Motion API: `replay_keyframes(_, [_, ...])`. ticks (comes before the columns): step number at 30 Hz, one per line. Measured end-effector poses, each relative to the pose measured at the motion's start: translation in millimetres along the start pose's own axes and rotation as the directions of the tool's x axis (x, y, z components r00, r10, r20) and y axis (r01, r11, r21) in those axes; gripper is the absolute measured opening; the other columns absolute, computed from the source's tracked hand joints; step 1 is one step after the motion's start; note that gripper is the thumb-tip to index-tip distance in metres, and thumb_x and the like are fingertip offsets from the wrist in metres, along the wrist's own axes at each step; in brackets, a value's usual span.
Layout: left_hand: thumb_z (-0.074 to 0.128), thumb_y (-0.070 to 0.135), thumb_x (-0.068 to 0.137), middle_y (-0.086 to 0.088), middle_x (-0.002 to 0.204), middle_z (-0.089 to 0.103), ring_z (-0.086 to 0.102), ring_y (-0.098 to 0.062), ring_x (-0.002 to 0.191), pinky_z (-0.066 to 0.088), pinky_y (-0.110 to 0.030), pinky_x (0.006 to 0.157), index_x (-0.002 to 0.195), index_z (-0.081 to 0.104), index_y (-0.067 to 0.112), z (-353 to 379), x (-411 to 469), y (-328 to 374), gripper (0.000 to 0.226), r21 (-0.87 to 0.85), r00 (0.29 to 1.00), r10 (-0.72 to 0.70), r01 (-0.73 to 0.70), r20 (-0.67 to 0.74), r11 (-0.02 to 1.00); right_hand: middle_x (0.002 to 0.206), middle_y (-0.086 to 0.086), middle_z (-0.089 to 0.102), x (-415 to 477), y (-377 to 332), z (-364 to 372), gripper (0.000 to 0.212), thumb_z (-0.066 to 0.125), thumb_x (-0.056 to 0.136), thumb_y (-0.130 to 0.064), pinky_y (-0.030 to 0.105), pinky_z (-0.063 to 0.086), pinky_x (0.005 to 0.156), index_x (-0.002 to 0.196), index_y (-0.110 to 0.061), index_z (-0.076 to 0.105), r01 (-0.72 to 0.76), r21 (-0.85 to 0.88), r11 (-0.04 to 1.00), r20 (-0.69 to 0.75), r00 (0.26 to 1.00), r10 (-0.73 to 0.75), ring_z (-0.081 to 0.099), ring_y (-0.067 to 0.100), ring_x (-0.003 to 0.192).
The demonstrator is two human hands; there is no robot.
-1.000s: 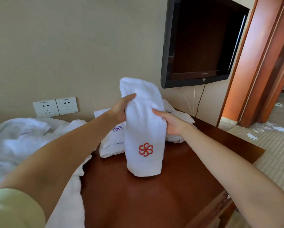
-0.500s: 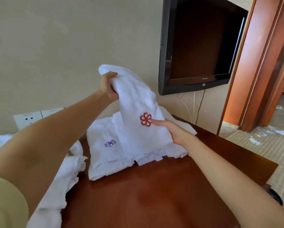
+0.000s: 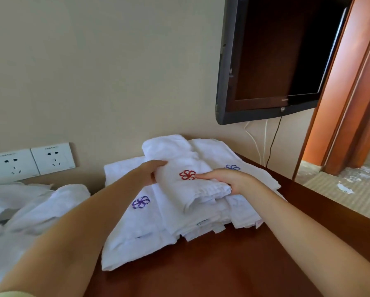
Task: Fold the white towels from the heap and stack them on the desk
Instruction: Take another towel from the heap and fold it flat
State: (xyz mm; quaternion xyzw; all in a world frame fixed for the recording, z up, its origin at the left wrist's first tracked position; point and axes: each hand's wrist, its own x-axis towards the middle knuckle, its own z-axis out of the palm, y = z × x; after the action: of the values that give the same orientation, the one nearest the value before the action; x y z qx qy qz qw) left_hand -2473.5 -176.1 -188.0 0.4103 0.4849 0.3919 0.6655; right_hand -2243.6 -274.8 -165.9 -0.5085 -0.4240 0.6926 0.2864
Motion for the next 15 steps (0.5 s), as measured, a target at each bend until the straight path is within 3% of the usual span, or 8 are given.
replay_keyframes(2, [0.066, 0.006, 0.086, -0.016, 0.133, 0.056, 0.055, -0.034, 0.120, 0.049, -0.047, 0.089, 0.138, 0.045, 0.006, 2, -3, 6, 0.056, 0.007, 1.000, 0.021, -0.021, -0.007, 1.000, 0.112, 0.009, 0.070, -5, 2, 4, 0.028, 0.058, 0.095, -0.023, 0.027, 0.053, 0.089, 0.113, -0.003, 0.066, -0.003, 0.007, 1.000, 0.008, 1.000, 0.003, 0.068, 0.017, 0.096])
replay_keyframes(6, [0.069, 0.002, 0.082, -0.018, 0.131, 0.054, 0.055, -0.037, 0.117, 0.050, -0.050, 0.089, 0.136, 0.043, 0.003, 6, -13, 7, 0.060, 0.060, 0.996, 0.042, -0.037, -0.079, 0.998, 0.117, 0.007, 0.069, -18, 10, 11, 0.033, 0.064, 0.091, -0.025, 0.034, 0.043, 0.107, 0.118, -0.005, 0.065, 0.004, -0.044, 0.999, -0.024, 1.000, -0.005, 0.064, 0.019, 0.110])
replay_keyframes(8, [0.074, 0.002, 0.076, -0.017, 0.135, 0.050, 0.054, -0.037, 0.117, 0.051, -0.051, 0.089, 0.139, 0.036, 0.007, 5, -17, 0, 0.073, 0.085, 0.993, 0.036, -0.026, -0.115, 0.996, 0.125, 0.008, 0.065, -25, 15, 13, 0.040, 0.065, 0.090, -0.025, 0.037, 0.038, 0.112, 0.125, -0.005, 0.062, 0.005, -0.066, 0.998, -0.038, 0.999, -0.007, 0.058, 0.022, 0.121])
replay_keyframes(10, [0.076, 0.001, 0.073, -0.014, 0.138, 0.045, 0.051, -0.037, 0.119, 0.051, -0.052, 0.090, 0.144, 0.026, 0.013, 9, -27, -3, 0.087, 0.108, 0.989, 0.051, -0.035, -0.142, 0.993, 0.124, 0.008, 0.065, -33, 16, 18, 0.038, 0.065, 0.091, -0.022, 0.038, 0.040, 0.110, 0.125, -0.005, 0.060, 0.019, -0.073, 0.997, -0.049, 0.999, -0.023, 0.059, 0.023, 0.120])
replay_keyframes(12, [0.074, 0.000, 0.076, -0.014, 0.138, 0.041, 0.049, -0.036, 0.120, 0.050, -0.050, 0.092, 0.147, 0.018, 0.019, 15, -43, -1, 0.092, 0.212, 0.985, 0.074, -0.039, -0.158, 0.976, 0.118, 0.005, 0.066, -37, 15, 25, 0.039, 0.071, 0.087, -0.020, 0.040, 0.048, 0.101, 0.122, -0.010, 0.058, 0.075, -0.196, 0.978, -0.144, 0.984, -0.104, 0.063, 0.022, 0.110])
replay_keyframes(15, [0.071, 0.004, 0.083, -0.015, 0.147, 0.033, 0.051, -0.038, 0.119, 0.051, -0.044, 0.090, 0.146, 0.025, 0.014, 14, -79, 10, 0.079, 0.433, 0.995, -0.033, 0.071, -0.095, 0.899, 0.127, 0.001, 0.057, -44, 19, 35, 0.068, 0.082, 0.075, -0.028, 0.044, 0.047, 0.100, 0.130, -0.016, 0.044, 0.062, -0.466, 0.883, -0.358, 0.899, -0.252, 0.056, 0.021, 0.115])
